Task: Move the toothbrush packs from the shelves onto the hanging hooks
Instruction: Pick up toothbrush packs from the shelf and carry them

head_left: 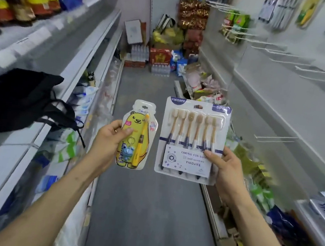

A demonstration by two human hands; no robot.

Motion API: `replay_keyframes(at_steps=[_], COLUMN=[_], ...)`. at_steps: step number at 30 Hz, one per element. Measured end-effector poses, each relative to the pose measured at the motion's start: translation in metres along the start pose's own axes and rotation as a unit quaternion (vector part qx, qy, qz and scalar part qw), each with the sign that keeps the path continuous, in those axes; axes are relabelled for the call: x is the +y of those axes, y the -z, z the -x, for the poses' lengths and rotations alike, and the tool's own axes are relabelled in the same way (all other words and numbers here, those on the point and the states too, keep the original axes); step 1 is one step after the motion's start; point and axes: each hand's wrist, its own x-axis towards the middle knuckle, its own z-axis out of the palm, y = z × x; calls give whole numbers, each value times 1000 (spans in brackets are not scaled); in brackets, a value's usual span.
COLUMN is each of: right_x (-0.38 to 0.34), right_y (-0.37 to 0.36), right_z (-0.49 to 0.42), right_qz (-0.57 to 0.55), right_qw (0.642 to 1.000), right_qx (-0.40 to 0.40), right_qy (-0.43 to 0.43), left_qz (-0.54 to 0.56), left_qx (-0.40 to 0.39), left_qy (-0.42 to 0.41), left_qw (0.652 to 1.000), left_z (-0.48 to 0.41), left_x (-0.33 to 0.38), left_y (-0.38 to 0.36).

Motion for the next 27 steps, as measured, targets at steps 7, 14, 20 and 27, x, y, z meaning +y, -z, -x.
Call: replay_keyframes(at_steps=[7, 14, 20, 27], right_x=[-43, -74, -93, -145], right_y=[-44, -111, -175, -224], right_z=[-185, -337, -462, -587], right_qz=[-6, 29, 35, 22], right_qw=[1000, 998, 995, 985], right_qx=[9, 33, 74, 140], right_qy=[-2, 37, 65, 102], left_qz=[-18, 0, 5, 9], left_qx=[43, 28, -18, -94], left_qy=[-15, -27, -40, -60], left_qw=[999, 999, 999, 994], left_z=[-176, -345, -514, -681], left_x=[32, 64, 98, 162], left_y=[-35, -33, -24, -44])
